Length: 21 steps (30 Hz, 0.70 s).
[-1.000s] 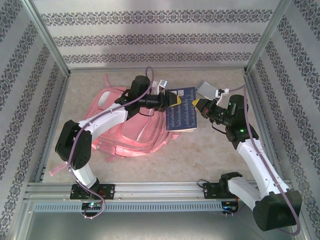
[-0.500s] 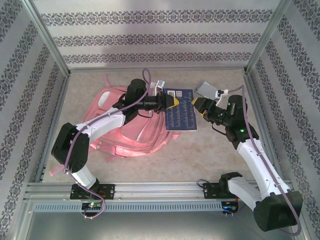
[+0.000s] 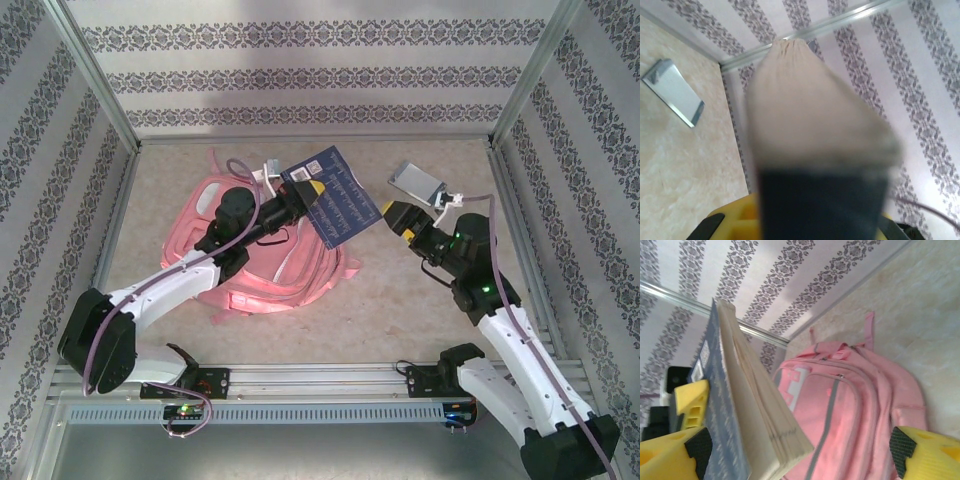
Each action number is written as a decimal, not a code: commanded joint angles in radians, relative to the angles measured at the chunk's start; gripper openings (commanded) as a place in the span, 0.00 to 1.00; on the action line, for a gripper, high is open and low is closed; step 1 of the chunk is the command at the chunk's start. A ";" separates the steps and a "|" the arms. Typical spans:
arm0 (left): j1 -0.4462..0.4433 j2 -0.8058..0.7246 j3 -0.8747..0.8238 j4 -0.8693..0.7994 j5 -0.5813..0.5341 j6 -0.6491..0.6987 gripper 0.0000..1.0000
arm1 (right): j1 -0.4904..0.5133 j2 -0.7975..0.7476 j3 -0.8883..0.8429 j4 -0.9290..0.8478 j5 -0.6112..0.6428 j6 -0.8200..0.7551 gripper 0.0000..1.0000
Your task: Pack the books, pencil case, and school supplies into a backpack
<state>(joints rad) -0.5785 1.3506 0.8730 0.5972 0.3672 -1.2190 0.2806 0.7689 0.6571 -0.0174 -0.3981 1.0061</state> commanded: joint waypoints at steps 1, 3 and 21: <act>-0.013 -0.049 0.008 0.141 -0.122 -0.047 0.00 | 0.045 -0.003 -0.024 0.181 0.036 0.095 0.93; -0.012 -0.066 0.006 0.129 -0.137 -0.048 0.00 | 0.076 0.003 -0.034 0.238 0.037 0.120 0.94; -0.013 -0.038 -0.024 0.188 -0.162 -0.131 0.00 | 0.275 0.257 -0.035 0.688 0.083 0.315 0.93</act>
<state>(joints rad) -0.5816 1.3178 0.8524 0.6891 0.2188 -1.3254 0.5426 1.0111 0.5690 0.5552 -0.3325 1.3136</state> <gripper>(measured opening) 0.135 0.936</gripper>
